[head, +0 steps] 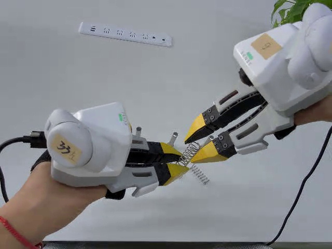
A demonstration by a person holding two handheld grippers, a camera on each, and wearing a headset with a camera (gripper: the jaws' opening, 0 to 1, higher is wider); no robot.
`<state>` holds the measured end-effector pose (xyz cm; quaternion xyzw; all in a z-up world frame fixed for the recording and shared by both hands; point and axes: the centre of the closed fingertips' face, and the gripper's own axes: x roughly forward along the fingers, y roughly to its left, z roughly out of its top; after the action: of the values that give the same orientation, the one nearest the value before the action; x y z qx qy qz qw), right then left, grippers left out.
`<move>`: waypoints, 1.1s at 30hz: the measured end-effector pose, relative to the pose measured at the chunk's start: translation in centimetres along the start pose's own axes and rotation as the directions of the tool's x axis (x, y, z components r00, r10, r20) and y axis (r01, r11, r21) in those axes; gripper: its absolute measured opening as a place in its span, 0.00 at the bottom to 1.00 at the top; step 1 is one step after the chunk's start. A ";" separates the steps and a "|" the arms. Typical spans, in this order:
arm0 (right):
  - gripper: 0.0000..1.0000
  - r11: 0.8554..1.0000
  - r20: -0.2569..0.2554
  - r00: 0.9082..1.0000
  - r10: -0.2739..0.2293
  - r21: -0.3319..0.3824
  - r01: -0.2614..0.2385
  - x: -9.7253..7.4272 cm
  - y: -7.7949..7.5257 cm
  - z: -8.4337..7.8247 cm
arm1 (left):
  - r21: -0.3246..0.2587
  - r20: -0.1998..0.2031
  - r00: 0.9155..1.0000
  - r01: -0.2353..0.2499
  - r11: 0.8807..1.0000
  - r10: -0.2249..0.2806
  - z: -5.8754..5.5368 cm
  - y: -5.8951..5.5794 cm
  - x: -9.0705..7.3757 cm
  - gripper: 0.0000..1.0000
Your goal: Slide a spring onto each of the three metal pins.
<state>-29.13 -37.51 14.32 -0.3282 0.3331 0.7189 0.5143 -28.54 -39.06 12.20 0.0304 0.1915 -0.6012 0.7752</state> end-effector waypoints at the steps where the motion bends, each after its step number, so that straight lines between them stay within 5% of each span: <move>1: 0.14 1.000 -0.009 1.000 0.008 -0.009 -0.008 0.1 0.0 0.0 | 0.002 -0.002 1.000 0.003 1.000 -0.003 -0.1 -0.1 0.0 0.07; 8: 0.11 0.998 -0.081 0.996 0.041 -0.042 -0.044 0.5 0.0 -0.9 | 0.004 -0.001 1.000 0.009 1.000 -0.009 0.0 -0.2 0.1 0.07; 33: 0.08 0.994 -0.133 0.988 0.073 -0.065 -0.083 0.9 0.3 -0.9 | 0.018 -0.021 1.000 0.014 1.000 -0.014 -0.4 -0.5 0.2 0.07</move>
<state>-29.56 -37.84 13.15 -0.3793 0.3530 0.7267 0.4510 -29.04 -39.24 11.89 0.0423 0.1945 -0.6080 0.7686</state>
